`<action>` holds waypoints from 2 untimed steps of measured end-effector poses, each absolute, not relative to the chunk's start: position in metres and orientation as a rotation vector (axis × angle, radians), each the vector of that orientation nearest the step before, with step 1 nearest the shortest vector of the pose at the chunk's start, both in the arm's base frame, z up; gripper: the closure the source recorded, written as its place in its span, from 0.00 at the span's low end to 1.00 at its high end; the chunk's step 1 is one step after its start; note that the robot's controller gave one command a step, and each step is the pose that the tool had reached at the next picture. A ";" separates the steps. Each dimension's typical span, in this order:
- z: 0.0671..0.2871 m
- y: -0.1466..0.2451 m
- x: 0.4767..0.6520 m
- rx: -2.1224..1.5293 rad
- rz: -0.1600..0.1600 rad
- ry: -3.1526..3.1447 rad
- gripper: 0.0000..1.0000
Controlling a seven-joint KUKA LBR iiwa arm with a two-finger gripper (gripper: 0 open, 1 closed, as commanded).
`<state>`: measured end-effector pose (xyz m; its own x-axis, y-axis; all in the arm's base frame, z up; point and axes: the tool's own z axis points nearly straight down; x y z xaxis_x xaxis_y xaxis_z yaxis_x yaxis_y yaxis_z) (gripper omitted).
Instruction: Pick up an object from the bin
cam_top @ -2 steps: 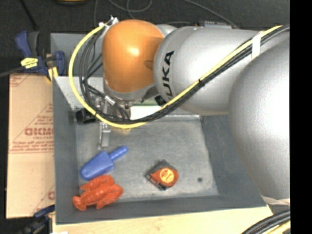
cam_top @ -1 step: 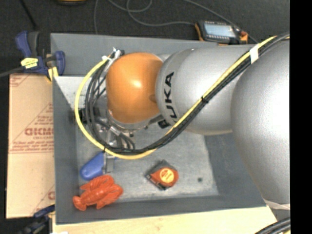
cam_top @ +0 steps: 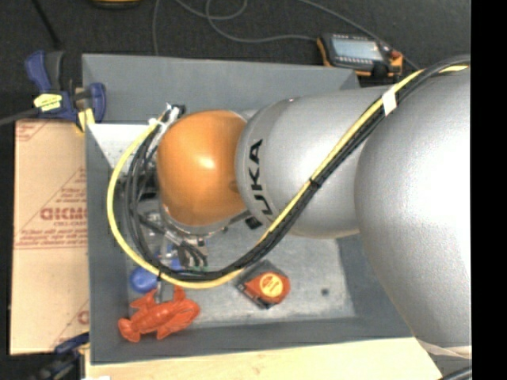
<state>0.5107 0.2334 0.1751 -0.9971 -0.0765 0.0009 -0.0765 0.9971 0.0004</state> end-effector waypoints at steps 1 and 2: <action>0.150 0.230 0.517 0.340 0.000 -3.126 0.00; 0.102 0.223 0.498 0.636 0.000 -3.081 0.00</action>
Offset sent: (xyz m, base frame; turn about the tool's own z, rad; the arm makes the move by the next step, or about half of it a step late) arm -0.0203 -0.0118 -0.0824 -0.3389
